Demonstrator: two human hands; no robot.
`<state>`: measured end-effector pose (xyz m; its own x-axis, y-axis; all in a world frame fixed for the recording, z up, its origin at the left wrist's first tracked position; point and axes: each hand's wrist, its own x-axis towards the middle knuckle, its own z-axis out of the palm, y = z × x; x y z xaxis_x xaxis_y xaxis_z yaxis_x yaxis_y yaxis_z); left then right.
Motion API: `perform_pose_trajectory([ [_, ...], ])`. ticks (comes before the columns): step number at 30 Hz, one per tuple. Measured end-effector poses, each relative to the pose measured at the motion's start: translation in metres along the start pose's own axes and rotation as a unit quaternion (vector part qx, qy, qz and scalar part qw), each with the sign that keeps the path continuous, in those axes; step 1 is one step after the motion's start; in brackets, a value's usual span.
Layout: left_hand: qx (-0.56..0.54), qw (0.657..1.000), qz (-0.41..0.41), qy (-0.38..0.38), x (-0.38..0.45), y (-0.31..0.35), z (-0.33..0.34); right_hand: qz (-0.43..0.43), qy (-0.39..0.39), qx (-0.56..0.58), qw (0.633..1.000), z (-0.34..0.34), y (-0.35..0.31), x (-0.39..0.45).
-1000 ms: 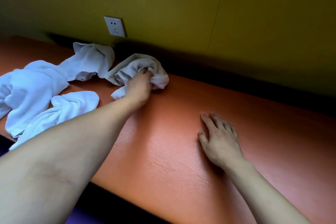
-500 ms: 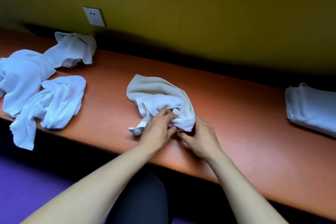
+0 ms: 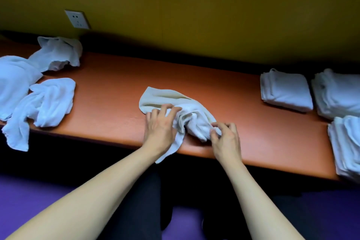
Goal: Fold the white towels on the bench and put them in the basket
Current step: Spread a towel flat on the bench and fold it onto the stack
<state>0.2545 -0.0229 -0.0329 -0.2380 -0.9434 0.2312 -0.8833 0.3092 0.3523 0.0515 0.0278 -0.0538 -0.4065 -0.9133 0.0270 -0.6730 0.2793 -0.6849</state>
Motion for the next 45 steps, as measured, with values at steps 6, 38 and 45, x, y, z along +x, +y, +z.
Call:
perform_pose_trajectory([
  [6, 0.000, 0.995, -0.025, -0.093, 0.021, -0.025, 0.002, -0.020, -0.001, -0.039, 0.999, -0.003, 0.000, -0.005],
  [38, -0.306, 0.941, 0.130, 0.052, 0.011, 0.111, -0.205, -0.243, 0.040, 0.236, 0.940, -0.182, -0.180, -0.021],
  [45, -0.287, 0.944, 0.044, 0.158, 0.018, 0.103, -0.246, -0.138, -0.280, 0.164, 0.936, -0.221, -0.161, -0.035],
])
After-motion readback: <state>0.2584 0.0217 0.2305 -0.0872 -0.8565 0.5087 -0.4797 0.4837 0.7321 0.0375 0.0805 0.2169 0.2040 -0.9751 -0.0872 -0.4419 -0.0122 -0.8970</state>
